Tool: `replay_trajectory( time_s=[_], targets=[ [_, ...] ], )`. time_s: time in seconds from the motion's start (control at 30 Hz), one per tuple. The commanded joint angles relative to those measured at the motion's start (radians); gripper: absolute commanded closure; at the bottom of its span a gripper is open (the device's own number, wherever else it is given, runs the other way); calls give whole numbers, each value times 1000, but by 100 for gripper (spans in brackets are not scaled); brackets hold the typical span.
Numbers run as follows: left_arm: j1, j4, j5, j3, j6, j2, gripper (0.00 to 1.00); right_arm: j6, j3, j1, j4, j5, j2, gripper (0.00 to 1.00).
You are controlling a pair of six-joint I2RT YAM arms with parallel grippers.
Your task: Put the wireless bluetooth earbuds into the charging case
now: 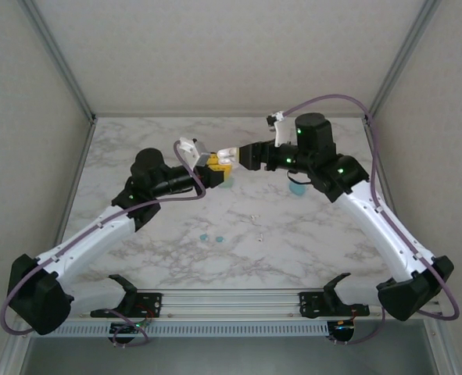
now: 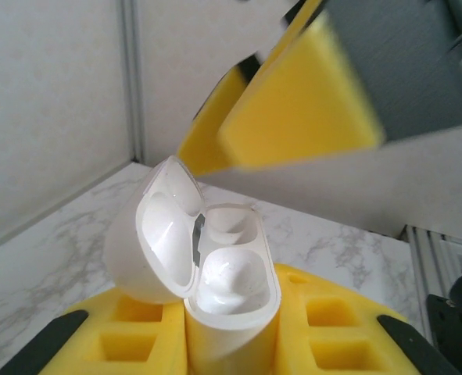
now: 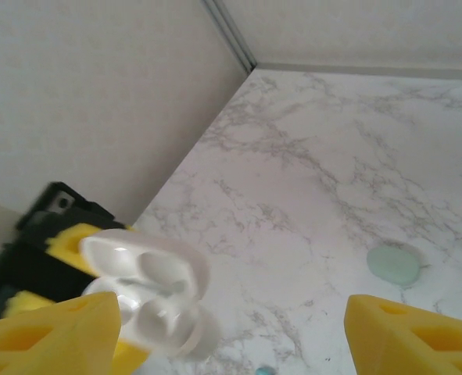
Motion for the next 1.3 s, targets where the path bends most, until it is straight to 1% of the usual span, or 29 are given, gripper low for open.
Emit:
replay_trajectory(
  time_s=[0.0, 0.1, 0.13, 0.2, 0.23, 0.3, 0.4, 0.5, 0.6, 0.63, 0.7, 0.73, 0.83, 0.9, 0.97, 1.13, 1.27],
  targets=[
    [15, 60, -115, -69, -14, -43, 89, -8, 23, -23, -76, 128, -74, 25],
    [39, 61, -122, -112, -34, -70, 89, 8, -10, -65, -208, 226, -55, 34],
    [45, 60, -122, -125, -42, -83, 89, 33, -21, -82, -260, 241, -35, 40],
    [53, 53, -128, -147, -50, -114, 89, 59, -58, -105, -319, 206, 17, 46],
    [56, 46, -136, -160, -51, -134, 89, 59, -77, -108, -340, 173, 50, 48],
    [64, 27, -144, -178, -49, -169, 89, 66, -109, -108, -357, 102, 113, 55],
    [79, -18, -168, -205, -46, -238, 89, 107, -153, -73, -312, 7, 195, 56],
    [109, -84, -204, -222, -25, -314, 89, 186, -168, -2, -269, 22, 274, 56],
    [157, -120, -196, -243, -27, -379, 89, 252, -173, 79, -237, 42, 358, 56],
    [172, -124, -185, -251, -32, -396, 90, 252, -176, 99, -220, 37, 373, 56],
    [195, -146, -176, -263, -36, -432, 90, 199, -177, 152, -163, 14, 422, 54],
    [202, -152, -178, -271, -38, -448, 89, 173, -161, 178, -168, 18, 450, 53],
    [212, -156, -199, -286, -45, -491, 89, 67, -72, 219, -231, 58, 559, 53],
    [213, -176, -215, -281, -39, -519, 89, -14, -21, 246, -263, 64, 612, 53],
    [213, -211, -232, -267, -22, -549, 89, -94, 39, 276, -318, 86, 662, 50],
    [215, -250, -285, -257, -5, -624, 87, -232, 126, 324, -406, 187, 749, 45],
    [213, -309, -292, -233, 21, -655, 87, -304, 158, 342, -439, 225, 791, 44]
  ],
)
